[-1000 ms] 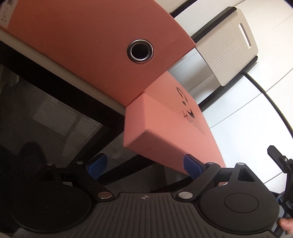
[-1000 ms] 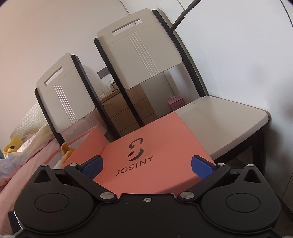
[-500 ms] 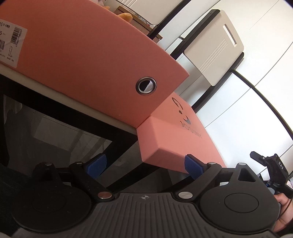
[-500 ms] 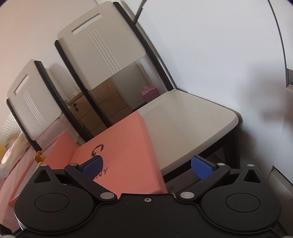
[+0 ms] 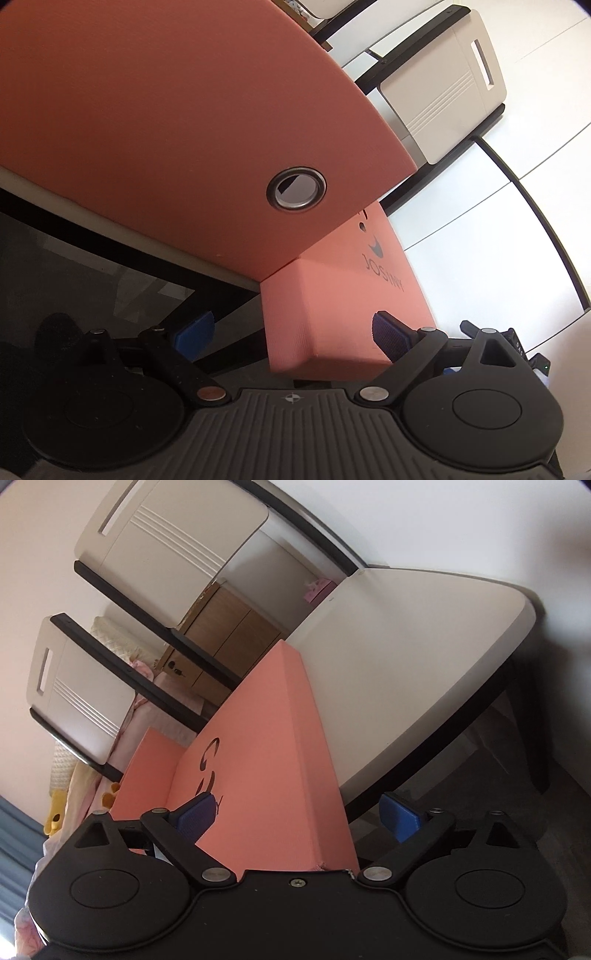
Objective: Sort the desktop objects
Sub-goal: 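Lift the pink lid with both tools and tilt it toward the box, then carry the pink lid with both tools over the open box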
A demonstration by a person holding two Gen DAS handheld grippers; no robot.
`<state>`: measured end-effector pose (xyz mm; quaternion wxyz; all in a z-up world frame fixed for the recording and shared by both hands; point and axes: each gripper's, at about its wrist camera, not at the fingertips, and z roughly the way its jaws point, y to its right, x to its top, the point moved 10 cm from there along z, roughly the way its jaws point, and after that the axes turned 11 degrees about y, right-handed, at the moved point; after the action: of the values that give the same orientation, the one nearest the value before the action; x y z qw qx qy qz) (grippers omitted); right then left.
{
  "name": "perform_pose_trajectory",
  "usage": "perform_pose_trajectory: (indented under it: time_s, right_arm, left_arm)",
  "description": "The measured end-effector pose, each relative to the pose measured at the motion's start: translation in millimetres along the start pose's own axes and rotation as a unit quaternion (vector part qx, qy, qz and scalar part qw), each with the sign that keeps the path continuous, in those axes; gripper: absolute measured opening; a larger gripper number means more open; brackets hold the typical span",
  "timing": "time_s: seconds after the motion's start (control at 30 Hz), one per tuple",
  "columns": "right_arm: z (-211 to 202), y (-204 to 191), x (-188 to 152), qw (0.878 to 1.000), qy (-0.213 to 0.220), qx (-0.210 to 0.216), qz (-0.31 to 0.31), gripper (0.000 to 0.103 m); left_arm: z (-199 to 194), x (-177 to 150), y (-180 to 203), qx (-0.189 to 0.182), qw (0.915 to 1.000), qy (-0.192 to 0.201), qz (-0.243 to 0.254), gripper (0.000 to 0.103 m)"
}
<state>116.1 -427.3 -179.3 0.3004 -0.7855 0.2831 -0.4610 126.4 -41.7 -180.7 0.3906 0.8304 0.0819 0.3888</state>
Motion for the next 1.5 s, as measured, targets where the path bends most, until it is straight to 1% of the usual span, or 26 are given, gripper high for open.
perform_pose_trajectory:
  time_s: [0.03,0.1,0.13,0.23,0.3,0.4,0.5,0.57,0.63,0.77,0.9,0.93,0.97,1.1,1.13,1.17,1.23,1.27,1.33,1.4,1.43,1.5]
  right_arm:
    - [0.5,-0.9,-1.0,1.0,-0.002,-0.001,-0.006,0.085]
    - [2.1,-2.5,-4.1,1.0,-0.012,0.0,-0.012,0.081]
    - [3.5,-2.8,-5.5,1.0,-0.017,0.002,-0.011,0.077]
    - [6.9,-5.3,-9.4,0.999,-0.028,0.01,-0.011,0.075]
    - [8.5,-7.0,-12.1,0.999,-0.035,0.01,-0.021,0.074]
    - [9.2,-4.4,-14.2,0.999,-0.04,0.002,-0.028,0.066]
    - [7.5,-3.0,-14.3,0.999,-0.041,0.002,-0.029,0.063]
    - [4.8,-2.9,-14.9,0.998,-0.041,0.003,-0.037,0.063]
    - [-0.4,-2.1,-17.3,0.998,-0.043,0.007,-0.038,0.063]
    - [-12.5,0.0,-23.3,0.998,-0.048,0.018,-0.036,0.061]
    - [-21.1,2.5,-28.2,0.998,-0.052,0.027,-0.028,0.062]
    - [-21.2,3.3,-28.4,0.998,-0.052,0.027,-0.025,0.066]
    - [-20.7,4.1,-28.1,0.998,-0.052,0.026,-0.022,0.068]
    - [-18.0,7.6,-23.3,0.999,-0.041,0.019,-0.013,0.07]
    - [-17.6,9.2,-19.9,0.999,-0.032,0.019,-0.004,0.073]
    - [-17.5,11.2,-15.8,1.0,-0.022,0.021,0.007,0.078]
    - [-15.7,16.1,-9.6,1.0,-0.01,0.016,0.013,0.078]
    - [-14.5,17.7,-8.1,1.0,-0.008,0.013,0.008,0.079]
    - [-10.8,18.6,-8.2,1.0,-0.012,0.014,0.003,0.079]
    - [-6.8,18.9,-9.0,1.0,-0.017,0.015,-0.002,0.079]
    - [-4.8,19.0,-9.5,1.0,-0.02,0.015,-0.004,0.082]
    - [-1.0,18.7,-8.8,1.0,-0.02,0.016,-0.007,0.083]
  left_arm:
    - [4.4,1.7,0.2,-0.003,1.0,-0.001,-0.005,0.094]
    - [6.7,1.5,3.4,-0.013,0.9999,0.001,0.002,0.094]
    - [7.8,0.8,5.0,-0.017,0.9998,0.001,0.005,0.094]
    - [14.7,-3.3,6.0,-0.02,0.9998,-0.004,0.001,0.094]
    - [18.0,-5.3,5.0,-0.021,0.9998,-0.001,-0.006,0.093]
    - [16.3,-9.5,3.1,-0.027,0.9995,0.002,-0.016,0.092]
    - [17.7,-13.3,3.1,-0.036,0.9988,-0.012,-0.032,0.082]
    - [15.2,-14.0,4.6,-0.046,0.9981,-0.009,-0.039,0.068]
    - [12.4,-15.1,6.5,-0.053,0.9976,-0.005,-0.043,0.063]
    - [4.7,-20.9,9.8,-0.056,0.9978,-0.009,-0.035,0.063]
    - [-6.2,-29.7,10.4,-0.064,0.9972,-0.014,-0.035,0.063]
    - [-8.0,-31.6,9.9,-0.066,0.997,-0.015,-0.039,0.063]
    - [-9.0,-32.8,9.6,-0.067,0.9967,-0.015,-0.043,0.063]
    - [-9.2,-33.2,13.4,-0.068,0.9963,-0.013,-0.051,0.063]
    - [-8.9,-32.9,13.1,-0.069,0.9962,-0.012,-0.052,0.063]
    - [-8.1,-32.7,13.3,-0.068,0.9962,-0.009,-0.054,0.064]
    - [-4.8,-29.7,9.4,-0.065,0.9961,-0.002,-0.059,0.067]
    - [-4.3,-27.4,9.1,-0.061,0.996,0.0,-0.065,0.072]
    - [-1.7,-19.9,1.9,-0.048,0.9953,0.006,-0.084,0.078]
    - [1.4,-16.2,-2.6,-0.044,0.9945,0.006,-0.095,0.078]
    - [3.3,-15.3,-3.3,-0.043,0.9944,0.006,-0.096,0.078]
    - [8.3,-15.3,-1.8,-0.045,0.9944,-0.001,-0.096,0.079]
